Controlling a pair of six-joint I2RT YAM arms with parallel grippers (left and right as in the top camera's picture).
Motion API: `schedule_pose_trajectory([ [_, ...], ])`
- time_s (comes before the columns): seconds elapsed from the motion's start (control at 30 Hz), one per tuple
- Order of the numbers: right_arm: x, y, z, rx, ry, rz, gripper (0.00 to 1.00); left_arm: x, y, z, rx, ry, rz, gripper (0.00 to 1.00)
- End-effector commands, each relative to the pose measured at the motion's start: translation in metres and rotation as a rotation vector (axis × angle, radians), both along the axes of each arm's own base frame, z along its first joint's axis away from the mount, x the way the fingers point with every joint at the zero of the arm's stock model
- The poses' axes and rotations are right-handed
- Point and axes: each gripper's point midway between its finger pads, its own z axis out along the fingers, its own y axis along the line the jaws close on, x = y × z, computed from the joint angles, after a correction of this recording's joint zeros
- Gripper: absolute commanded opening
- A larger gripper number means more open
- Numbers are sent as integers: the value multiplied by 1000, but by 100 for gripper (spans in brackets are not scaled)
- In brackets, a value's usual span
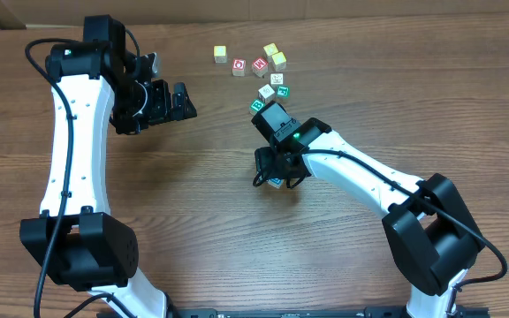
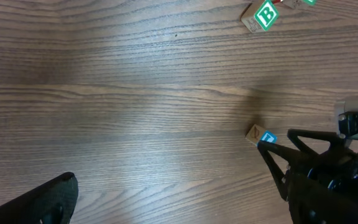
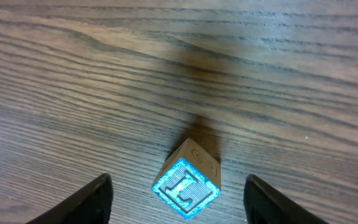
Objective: Flip 5 blocks
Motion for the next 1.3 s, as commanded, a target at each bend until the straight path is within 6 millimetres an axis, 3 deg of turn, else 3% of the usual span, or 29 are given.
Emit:
schedule_pose_trajectory([
  [0.0,1,-1,4,-3,-18,16,65,4,-1,2,7,-14,-17,100],
  [0.23,-1,-4,2,28,43,-236,67,4,-1,2,7,-13,-16,100],
  [0.43,0,-6,0,42,51,-350,67,4,-1,2,7,-13,-16,100],
  [1.0,6,-5,0,64,41,-438,67,4,-1,2,7,-13,-16,100],
  [1.27,-1,-13,-21,58,54,-500,67,5,-1,2,7,-14,-16,100],
])
